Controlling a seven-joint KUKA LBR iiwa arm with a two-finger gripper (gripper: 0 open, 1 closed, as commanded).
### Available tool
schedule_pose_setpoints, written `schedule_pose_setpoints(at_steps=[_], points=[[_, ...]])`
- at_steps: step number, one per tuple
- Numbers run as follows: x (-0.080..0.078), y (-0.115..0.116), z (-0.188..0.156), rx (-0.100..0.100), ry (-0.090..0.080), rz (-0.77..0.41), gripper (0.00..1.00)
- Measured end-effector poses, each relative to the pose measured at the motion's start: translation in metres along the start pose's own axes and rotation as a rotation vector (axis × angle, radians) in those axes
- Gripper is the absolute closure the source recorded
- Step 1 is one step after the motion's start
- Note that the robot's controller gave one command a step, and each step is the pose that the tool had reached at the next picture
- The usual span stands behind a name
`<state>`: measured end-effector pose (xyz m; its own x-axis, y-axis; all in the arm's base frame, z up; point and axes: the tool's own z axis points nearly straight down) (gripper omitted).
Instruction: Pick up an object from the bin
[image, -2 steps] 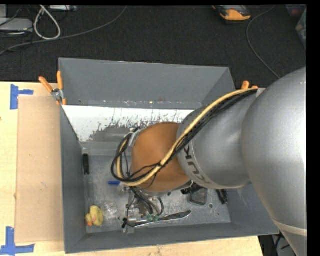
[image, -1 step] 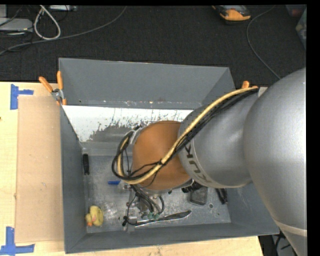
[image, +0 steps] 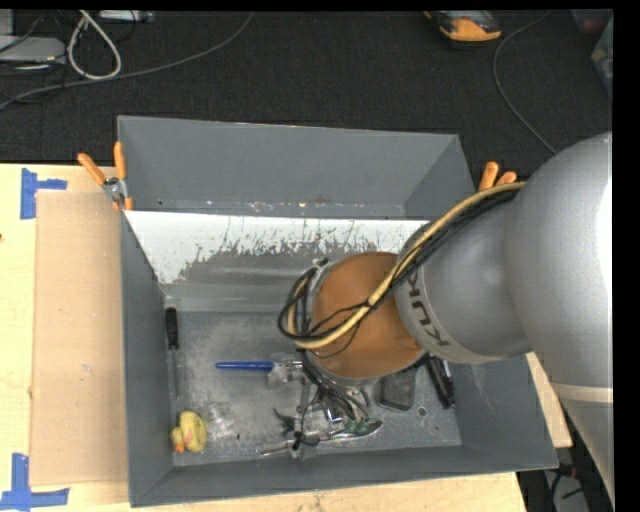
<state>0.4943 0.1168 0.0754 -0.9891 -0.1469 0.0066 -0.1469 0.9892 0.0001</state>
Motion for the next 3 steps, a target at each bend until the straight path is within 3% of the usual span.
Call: schedule_pose_setpoints(at_steps=[1,2,3], points=[[0.015,-0.008,-0.02,-0.003,-0.003,-0.067,0.0],[0.028,-0.035,-0.023,0.001,0.002,-0.004,0.0],[0.013,-0.052,0.007,-0.003,-0.004,-0.005,0.0]])
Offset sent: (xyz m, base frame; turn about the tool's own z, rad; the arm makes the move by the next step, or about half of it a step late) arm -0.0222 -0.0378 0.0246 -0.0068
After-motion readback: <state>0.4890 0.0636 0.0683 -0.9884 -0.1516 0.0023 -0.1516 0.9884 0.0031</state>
